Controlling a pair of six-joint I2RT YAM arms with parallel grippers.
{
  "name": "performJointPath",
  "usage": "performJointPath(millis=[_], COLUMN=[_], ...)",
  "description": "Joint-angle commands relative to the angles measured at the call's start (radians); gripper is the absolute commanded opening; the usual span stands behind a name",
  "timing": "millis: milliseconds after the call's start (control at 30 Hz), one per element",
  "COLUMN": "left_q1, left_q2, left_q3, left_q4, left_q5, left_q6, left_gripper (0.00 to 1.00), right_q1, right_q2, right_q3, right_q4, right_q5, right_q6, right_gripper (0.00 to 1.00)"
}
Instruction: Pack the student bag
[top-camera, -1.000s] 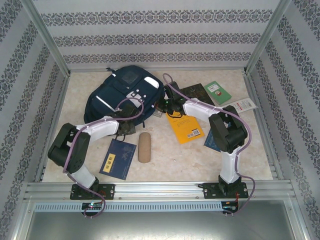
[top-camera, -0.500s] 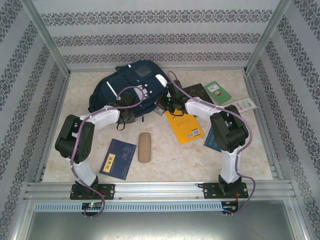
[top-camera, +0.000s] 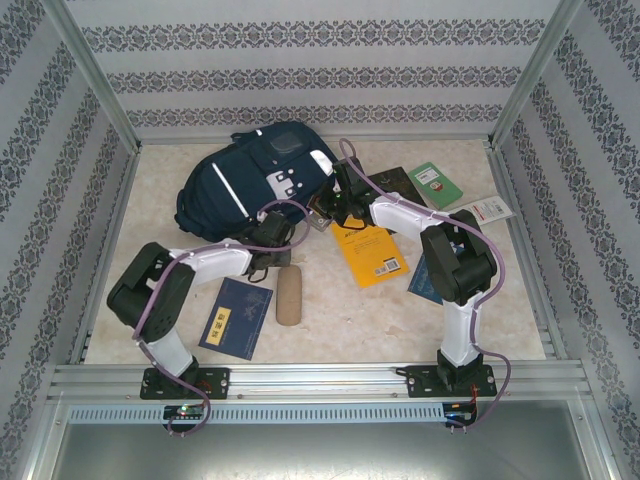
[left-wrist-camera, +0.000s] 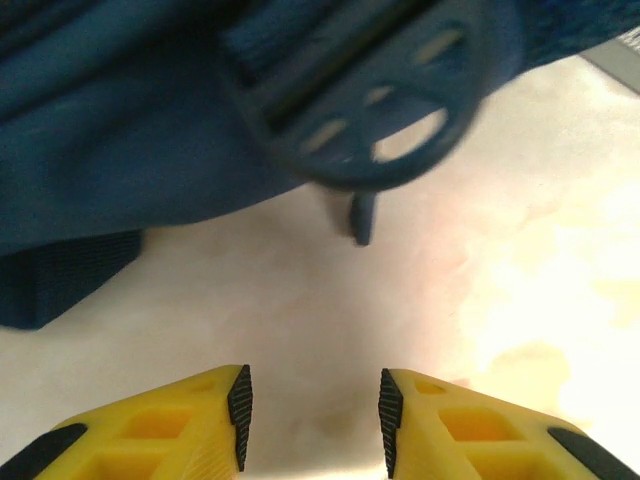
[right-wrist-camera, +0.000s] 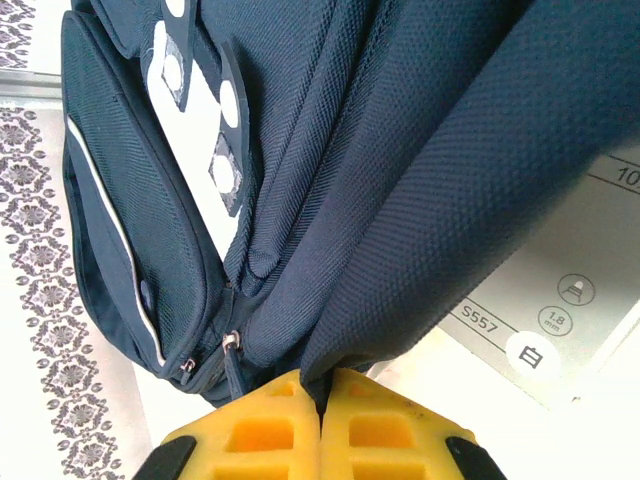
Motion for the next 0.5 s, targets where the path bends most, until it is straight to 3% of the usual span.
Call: performJointPath(millis=[0, 167, 467], left_q1=[-0.015, -0.015, -0.003], left_q2=[0.055, 0.107, 0.212], left_q3=[0.051, 0.094, 0.196], left_q4=[0.075, 0.071, 0.066], left_q5=[-0.080, -0.182, -0.235], left_q6=[-0.034, -0.064, -0.076], left_gripper=[0.42, 0.41, 0.37], right_q1=[0.009, 0.011, 0.012], right_q2=[-0.008, 0.009, 0.016], right_q3=[0.028, 0.017, -0.004], right_q4=[0.004, 0.003, 0.005], right_q5=[-0.042, -0.046, -0.056], right_q6=[0.010, 0.009, 0.011], right_gripper=[0.00, 0.00, 0.00])
